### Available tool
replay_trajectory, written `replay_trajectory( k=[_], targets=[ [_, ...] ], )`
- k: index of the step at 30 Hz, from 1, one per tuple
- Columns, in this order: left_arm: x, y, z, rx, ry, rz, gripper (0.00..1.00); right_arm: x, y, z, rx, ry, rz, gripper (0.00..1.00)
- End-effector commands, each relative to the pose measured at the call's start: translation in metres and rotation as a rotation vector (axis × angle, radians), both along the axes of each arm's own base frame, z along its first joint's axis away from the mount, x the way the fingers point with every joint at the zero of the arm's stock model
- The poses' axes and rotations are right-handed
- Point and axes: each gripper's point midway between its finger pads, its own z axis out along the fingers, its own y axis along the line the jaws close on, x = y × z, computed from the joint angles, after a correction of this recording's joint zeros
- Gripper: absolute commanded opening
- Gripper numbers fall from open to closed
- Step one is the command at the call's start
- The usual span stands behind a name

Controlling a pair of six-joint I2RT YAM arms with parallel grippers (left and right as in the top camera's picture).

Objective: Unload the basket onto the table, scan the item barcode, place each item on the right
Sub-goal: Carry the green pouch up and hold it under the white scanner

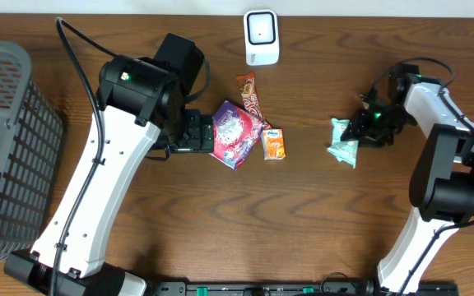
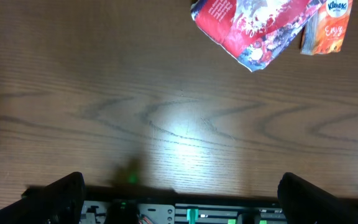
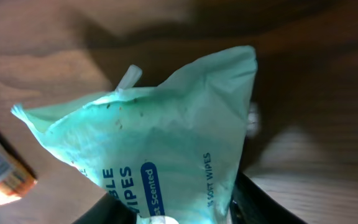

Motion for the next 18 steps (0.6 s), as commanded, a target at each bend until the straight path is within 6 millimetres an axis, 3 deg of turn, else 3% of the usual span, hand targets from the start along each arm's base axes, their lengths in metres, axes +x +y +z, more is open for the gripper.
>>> replay_trajectory(
  k=[1, 3, 5, 8, 11, 15, 18],
  targets=[
    [0.000, 0.003, -0.001, 0.008, 0.006, 0.016, 0.98, -0.003, 0.016, -0.004, -0.013, 0.014, 0.016, 0.11],
    [0.000, 0.003, -0.001, 0.007, 0.006, 0.016, 0.98, 0.001, 0.024, 0.002, 0.007, 0.012, 0.002, 0.01],
    [0.000, 0.003, -0.001, 0.008, 0.006, 0.016, 0.98, 0.009, 0.040, 0.017, 0.095, 0.003, -0.021, 0.01],
    [0.000, 0.003, -0.001, 0.008, 0.006, 0.016, 0.98, 0.024, 0.073, 0.057, 0.346, -0.025, -0.054, 0.01],
    [0.000, 0.003, -0.001, 0.008, 0.006, 0.016, 0.98, 0.041, 0.099, 0.113, 0.648, -0.049, -0.113, 0.01],
    [0.000, 0.003, -0.001, 0.008, 0.006, 0.016, 0.98, 0.046, 0.111, 0.152, 0.877, -0.060, -0.122, 0.02],
    [0.000, 0.003, -0.001, 0.008, 0.006, 0.016, 0.98, 0.046, 0.116, 0.166, 0.961, -0.060, -0.116, 0.02]
  ],
)
